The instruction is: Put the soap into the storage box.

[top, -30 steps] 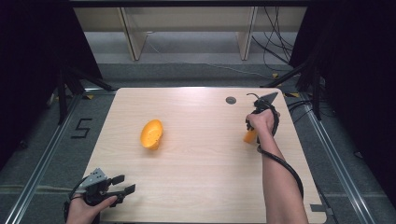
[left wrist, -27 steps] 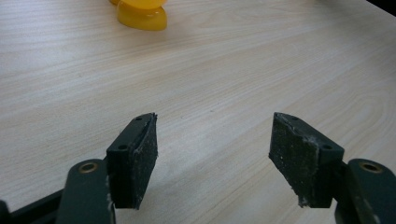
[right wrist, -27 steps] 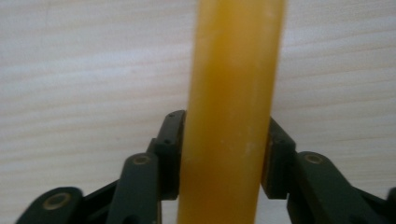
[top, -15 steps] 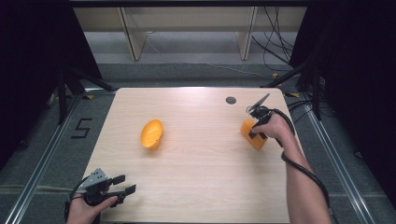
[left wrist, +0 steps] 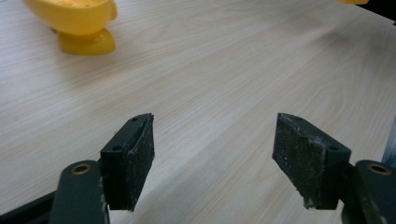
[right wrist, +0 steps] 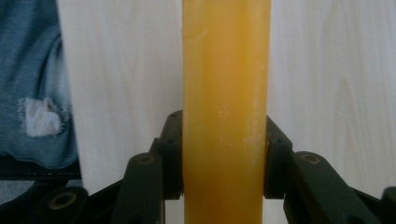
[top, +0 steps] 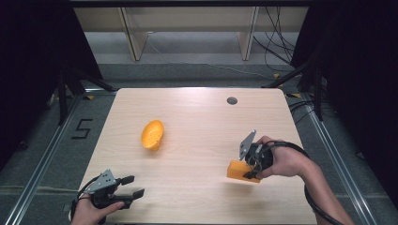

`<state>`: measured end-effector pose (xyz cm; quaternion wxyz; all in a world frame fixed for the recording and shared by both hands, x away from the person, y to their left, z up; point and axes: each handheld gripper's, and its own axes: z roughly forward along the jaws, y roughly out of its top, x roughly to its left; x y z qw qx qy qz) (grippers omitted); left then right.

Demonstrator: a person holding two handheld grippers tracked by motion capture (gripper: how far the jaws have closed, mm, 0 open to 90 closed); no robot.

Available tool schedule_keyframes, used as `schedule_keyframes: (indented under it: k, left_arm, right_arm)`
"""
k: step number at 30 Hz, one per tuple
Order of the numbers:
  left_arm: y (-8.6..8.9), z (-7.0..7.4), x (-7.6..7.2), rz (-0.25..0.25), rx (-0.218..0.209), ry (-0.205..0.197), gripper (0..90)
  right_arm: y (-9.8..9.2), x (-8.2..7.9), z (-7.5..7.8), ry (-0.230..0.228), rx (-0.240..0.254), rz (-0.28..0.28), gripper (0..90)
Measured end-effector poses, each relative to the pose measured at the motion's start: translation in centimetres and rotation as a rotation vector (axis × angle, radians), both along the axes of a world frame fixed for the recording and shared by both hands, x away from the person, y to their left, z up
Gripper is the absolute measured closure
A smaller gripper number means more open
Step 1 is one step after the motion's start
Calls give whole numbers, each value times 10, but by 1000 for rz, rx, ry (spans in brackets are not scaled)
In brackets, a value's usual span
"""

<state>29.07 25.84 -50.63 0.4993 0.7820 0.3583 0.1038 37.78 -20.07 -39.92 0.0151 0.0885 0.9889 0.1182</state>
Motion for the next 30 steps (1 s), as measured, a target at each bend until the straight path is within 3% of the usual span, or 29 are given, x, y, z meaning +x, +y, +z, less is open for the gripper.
schedule_keyframes:
  k: [2, 3, 5, 6, 7, 9, 10, 11, 12, 14, 15, 17, 18, 19, 21, 22, 23, 24, 26, 27, 28, 30]
  left_arm:
    - [-5, 3, 1, -26, 16, -20, 277]
    - [-9, 4, 1, -45, 1, -16, 270]
    - [-15, 6, 2, -64, 12, -22, 260]
    - [-20, 7, 3, -93, 18, -30, 250]
    - [-33, 8, 4, -142, 33, -22, 240]
    - [-48, 10, 5, -194, 51, -31, 225]
    - [-55, 11, 6, -224, 64, -39, 218]
    - [-59, 12, 7, -246, 89, -51, 215]
    - [-67, 14, 7, -271, 70, -53, 212]
    - [-75, 16, 9, -300, 81, -56, 212]
    - [-88, 20, 10, -341, 77, -61, 212]
    - [-99, 25, 13, -370, 70, -79, 214]
    - [-104, 27, 14, -384, 67, -84, 216]
    - [-108, 29, 14, -390, 62, -88, 221]
    - [-115, 32, 16, -422, 57, -101, 236]
    - [-120, 34, 17, -434, 61, -116, 241]
    - [-123, 36, 18, -445, 68, -126, 247]
    - [-127, 37, 18, -458, 62, -136, 254]
    - [-137, 40, 18, -480, 58, -149, 263]
    - [-141, 40, 19, -497, 62, -154, 268]
    - [-147, 41, 19, -514, 72, -157, 273]
    - [-156, 40, 19, -533, 85, -179, 279]
  right_arm:
    - [3, -10, 0, -14, 0, 15, 616]
    - [6, -14, 0, -23, 2, 43, 617]
    - [9, -20, 0, -23, -10, 10, 616]
    - [17, -24, -2, -41, 6, 86, 616]
    - [20, -26, -3, -38, 8, 98, 617]
    - [27, -33, -3, -25, -6, 61, 616]
    - [31, -32, -6, -28, 0, 105, 616]
    - [34, -35, -6, -21, -8, 87, 616]
    - [37, -34, -8, -28, -1, 127, 616]
    - [40, -35, -8, -26, -11, 113, 616]
    - [47, -34, -9, -36, -18, 164, 616]
    - [51, -38, -8, -31, -34, 136, 616]
    - [55, -34, -9, -45, -10, 202, 616]
    - [56, -38, -7, -31, -29, 150, 616]
    - [61, -33, -8, -43, -4, 234, 616]
    - [62, -37, -7, -31, -16, 193, 616]
    - [65, -37, -7, -32, -21, 192, 616]
    - [67, -35, -8, -30, -17, 230, 616]
    - [71, -38, -8, -24, -38, 191, 616]
    - [73, -35, -9, -30, -29, 238, 616]
    - [74, -38, -8, -17, -45, 195, 616]
    - [79, -34, -9, -33, -25, 257, 616]
